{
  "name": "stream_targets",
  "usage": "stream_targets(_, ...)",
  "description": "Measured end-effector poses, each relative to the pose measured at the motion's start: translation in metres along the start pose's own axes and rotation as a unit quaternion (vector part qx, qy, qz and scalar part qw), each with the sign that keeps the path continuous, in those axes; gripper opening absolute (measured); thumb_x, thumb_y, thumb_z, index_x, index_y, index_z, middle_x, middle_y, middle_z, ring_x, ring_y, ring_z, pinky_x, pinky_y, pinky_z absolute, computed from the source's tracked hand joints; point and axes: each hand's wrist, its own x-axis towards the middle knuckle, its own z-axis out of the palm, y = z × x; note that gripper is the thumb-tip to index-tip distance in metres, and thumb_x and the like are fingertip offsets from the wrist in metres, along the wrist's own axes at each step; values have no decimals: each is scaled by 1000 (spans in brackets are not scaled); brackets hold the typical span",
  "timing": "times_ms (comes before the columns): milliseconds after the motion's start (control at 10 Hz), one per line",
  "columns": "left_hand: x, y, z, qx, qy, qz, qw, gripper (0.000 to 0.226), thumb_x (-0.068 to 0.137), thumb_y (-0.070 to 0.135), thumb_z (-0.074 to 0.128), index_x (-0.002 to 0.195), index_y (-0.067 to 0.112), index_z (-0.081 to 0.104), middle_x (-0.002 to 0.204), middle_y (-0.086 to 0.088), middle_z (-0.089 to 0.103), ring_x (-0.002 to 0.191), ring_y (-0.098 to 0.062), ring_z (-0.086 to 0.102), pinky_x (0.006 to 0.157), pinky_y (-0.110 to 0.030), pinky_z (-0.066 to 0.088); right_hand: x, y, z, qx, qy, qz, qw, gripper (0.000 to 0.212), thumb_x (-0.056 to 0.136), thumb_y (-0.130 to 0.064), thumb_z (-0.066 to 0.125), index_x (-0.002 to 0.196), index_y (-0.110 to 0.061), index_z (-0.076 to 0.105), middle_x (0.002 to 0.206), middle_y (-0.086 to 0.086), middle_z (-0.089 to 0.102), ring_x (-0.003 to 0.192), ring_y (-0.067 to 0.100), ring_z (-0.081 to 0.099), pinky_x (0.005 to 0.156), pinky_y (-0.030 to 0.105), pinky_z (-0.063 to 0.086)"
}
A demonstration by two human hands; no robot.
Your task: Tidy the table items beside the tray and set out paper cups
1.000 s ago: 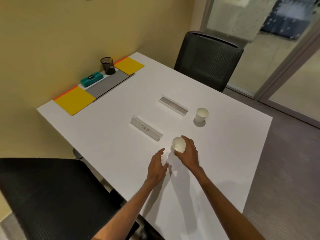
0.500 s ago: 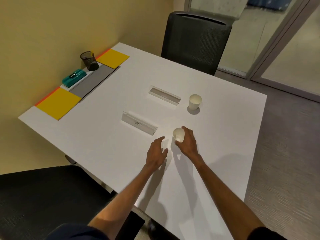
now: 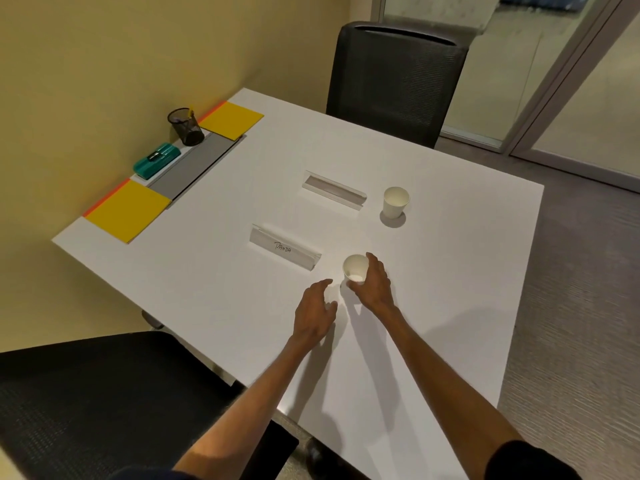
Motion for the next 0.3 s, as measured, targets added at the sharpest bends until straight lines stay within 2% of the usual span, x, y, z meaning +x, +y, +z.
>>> stream_targets(100,-1,3,-4,11,3,-2,1000,52,92,23,55,141,18,41,143,1,47,132,-17,42,104,-32,36,-4,-3,-3,-18,-29,16,999,108,73,-34,82,152,-17,10,153,11,29,136,34,38,108,48,34)
stream_targets(300,-2,7,-2,2,17,9,1000,52,92,22,54,141,18,40,145,-1,45,134,-20,39,105,-37,36,-7,0,-11,-12,-43,8,999,112,71,-44,81,152,-18,8,154,10,26,138,33,35,106,49,36)
